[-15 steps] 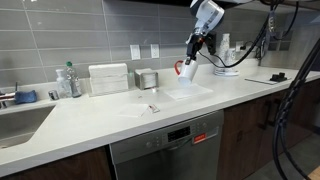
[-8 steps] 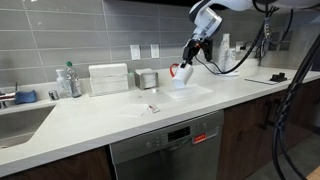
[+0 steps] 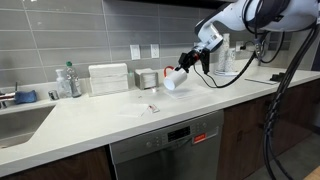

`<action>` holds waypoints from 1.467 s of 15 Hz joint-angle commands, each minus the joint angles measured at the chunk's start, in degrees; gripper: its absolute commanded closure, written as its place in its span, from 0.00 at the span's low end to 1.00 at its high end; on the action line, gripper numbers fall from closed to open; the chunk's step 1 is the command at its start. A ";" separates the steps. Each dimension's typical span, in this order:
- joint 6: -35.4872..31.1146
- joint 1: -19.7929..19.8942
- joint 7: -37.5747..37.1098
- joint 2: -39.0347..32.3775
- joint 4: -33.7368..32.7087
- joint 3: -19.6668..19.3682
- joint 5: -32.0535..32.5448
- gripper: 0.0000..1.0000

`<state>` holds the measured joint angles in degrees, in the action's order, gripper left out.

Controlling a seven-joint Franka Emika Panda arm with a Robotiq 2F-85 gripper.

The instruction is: Pour the contents of the mug onto the piece of tissue on the left

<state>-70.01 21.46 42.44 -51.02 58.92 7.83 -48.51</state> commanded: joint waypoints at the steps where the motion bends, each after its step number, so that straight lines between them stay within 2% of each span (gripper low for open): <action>1: 2.97 2.31 -6.62 -5.44 -6.23 0.75 -8.16 0.98; 10: 3.58 2.76 -17.18 -10.66 -10.63 1.17 -21.78 0.98; 22: 5.36 2.43 -22.80 -14.67 -14.00 1.58 -29.38 0.98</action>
<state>-67.14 23.65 22.72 -63.02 48.87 8.57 -74.83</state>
